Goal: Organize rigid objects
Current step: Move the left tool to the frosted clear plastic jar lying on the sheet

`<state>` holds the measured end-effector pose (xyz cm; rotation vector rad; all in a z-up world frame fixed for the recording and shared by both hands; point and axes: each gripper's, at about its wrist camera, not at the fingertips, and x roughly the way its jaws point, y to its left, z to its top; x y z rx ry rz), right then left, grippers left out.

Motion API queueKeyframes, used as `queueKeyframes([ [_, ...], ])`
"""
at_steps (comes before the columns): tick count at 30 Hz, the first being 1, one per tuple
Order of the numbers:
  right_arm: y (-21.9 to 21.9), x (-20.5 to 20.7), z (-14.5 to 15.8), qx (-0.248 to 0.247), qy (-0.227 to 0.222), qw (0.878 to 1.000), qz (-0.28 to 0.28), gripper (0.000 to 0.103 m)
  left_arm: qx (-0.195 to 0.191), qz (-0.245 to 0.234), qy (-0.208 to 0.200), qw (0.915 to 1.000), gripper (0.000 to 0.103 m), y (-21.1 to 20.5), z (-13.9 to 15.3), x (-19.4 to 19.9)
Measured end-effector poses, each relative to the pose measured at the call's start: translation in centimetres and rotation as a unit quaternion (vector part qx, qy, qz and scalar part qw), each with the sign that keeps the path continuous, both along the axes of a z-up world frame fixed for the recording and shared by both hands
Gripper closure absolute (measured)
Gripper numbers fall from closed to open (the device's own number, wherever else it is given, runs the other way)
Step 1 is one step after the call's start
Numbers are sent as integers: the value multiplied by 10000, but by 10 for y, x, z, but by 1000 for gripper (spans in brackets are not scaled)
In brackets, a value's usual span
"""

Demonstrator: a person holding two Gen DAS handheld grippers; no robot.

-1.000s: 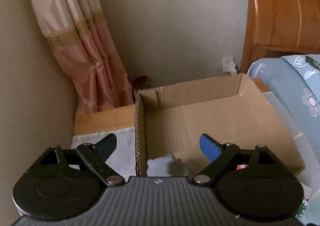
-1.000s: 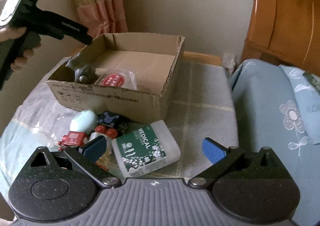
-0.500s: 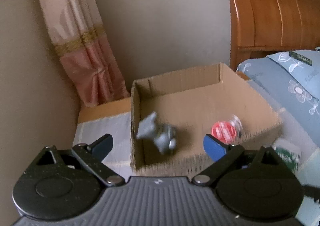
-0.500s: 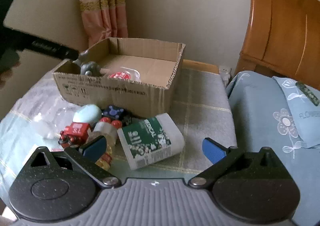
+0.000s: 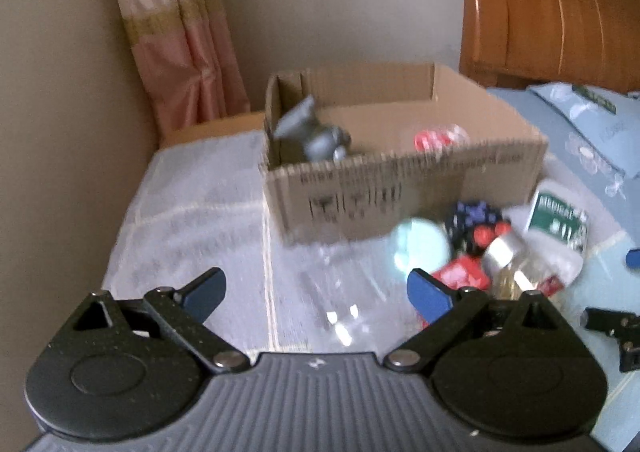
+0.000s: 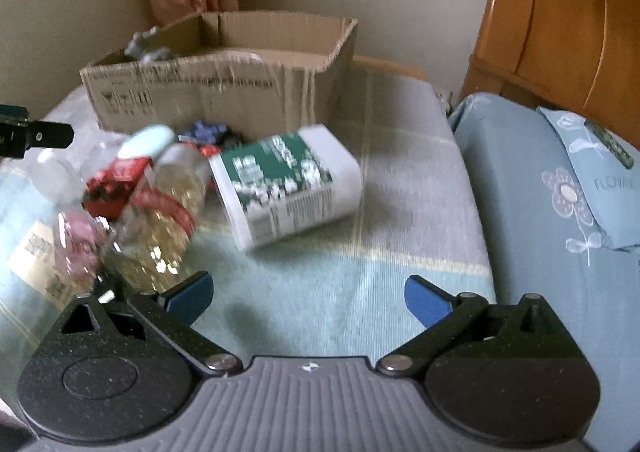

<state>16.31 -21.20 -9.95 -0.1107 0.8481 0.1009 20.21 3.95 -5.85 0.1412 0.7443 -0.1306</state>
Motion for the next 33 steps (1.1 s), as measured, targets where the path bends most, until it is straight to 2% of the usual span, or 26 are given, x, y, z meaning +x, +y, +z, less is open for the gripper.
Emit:
queueKeyframes([
  [5, 1, -1, -10, -91, -15, 9999, 72, 0, 104, -9, 99, 9999, 6, -6, -12, -1],
  [12, -5, 5, -14, 195, -64, 9998, 46, 0, 110, 62, 284, 9995, 6, -2, -25, 2],
  [26, -6, 12, -14, 211, -163, 9996, 117, 0, 169, 271, 385, 9987, 6, 17, -31, -2],
  [33, -5, 19, -12, -50, -240, 9992, 322, 0, 283, 480, 470, 9973, 6, 38, -37, -4],
])
